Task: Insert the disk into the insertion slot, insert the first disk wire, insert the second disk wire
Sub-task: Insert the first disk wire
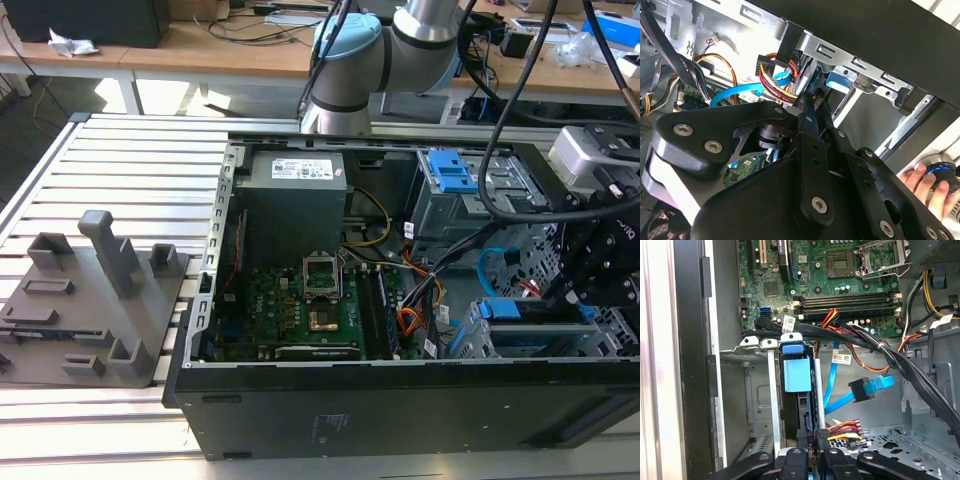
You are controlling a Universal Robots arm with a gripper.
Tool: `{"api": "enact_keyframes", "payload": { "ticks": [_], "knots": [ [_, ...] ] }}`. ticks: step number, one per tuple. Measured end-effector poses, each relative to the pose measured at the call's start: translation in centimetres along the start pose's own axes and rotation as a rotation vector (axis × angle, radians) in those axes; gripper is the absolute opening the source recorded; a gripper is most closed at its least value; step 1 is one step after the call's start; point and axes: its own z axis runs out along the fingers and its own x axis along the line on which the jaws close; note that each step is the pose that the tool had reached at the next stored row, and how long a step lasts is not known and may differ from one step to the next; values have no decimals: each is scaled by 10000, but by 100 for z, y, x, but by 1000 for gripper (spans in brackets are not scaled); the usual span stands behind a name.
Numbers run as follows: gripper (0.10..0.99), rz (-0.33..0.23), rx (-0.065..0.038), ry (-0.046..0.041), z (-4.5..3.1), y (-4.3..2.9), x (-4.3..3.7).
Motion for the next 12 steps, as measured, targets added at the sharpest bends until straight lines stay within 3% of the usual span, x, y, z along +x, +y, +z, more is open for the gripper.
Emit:
{"api": "enact_keyframes", "payload": {
  "ticks": [2, 3, 6, 9, 10, 11, 12],
  "knots": [
    [192, 1, 2, -2, 2, 0, 1],
    [314, 1, 3, 3, -1, 1, 0],
    [314, -1, 4, 5, -13, 0, 1],
    [314, -2, 5, 5, -101, 6, 2],
    [314, -4, 7, 4, -170, 10, 3],
    [314, -6, 10, 5, -289, 17, 4],
    [314, -6, 10, 2, -306, 18, 1]
  ]
}}
